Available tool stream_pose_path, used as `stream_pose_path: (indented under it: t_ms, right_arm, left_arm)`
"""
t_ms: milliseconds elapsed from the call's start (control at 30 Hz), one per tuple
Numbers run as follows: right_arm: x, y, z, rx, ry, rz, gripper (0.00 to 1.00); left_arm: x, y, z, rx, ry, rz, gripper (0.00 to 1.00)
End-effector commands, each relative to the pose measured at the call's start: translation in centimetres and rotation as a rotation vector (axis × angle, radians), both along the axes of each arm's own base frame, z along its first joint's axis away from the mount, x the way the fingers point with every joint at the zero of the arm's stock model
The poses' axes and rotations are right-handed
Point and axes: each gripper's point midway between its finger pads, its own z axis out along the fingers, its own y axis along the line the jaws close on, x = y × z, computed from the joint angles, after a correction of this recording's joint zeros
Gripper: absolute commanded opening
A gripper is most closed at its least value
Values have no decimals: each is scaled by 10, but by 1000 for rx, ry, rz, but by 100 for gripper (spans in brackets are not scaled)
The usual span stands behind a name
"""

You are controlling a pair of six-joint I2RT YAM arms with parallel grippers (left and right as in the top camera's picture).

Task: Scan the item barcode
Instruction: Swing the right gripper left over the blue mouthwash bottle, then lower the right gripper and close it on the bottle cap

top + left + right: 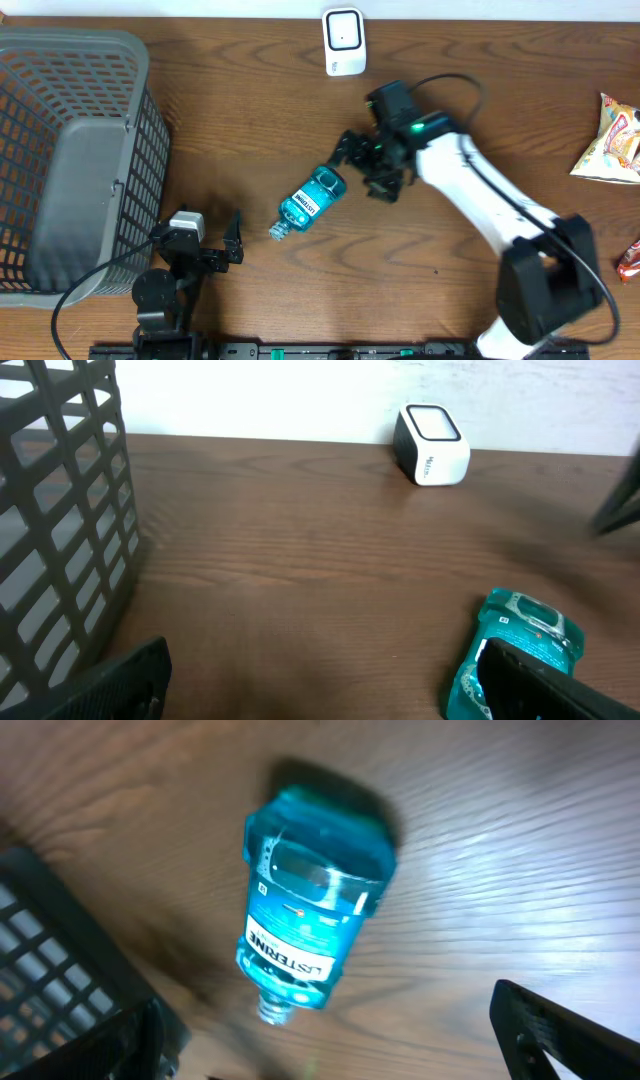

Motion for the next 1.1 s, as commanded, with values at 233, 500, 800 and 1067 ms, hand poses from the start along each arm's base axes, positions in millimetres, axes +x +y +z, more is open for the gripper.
stream_pose_path:
  t_ms: [233,500,800,1067]
  right_arm:
    - [-30,62,-7,26,94,-120,99]
    - [-39,84,-33,11,124,-126,99]
    - [-53,87,-70,-61,180,-110,99]
    - [-46,96,-94,-50,177,-113,92]
  left_arm:
    - [-2,-1,-16,3,38,-7,98]
    - [-2,-1,-16,3,38,-7,98]
    - [-2,-1,-16,3,38,-7,98]
    - [-2,-1,-16,3,38,-7,98]
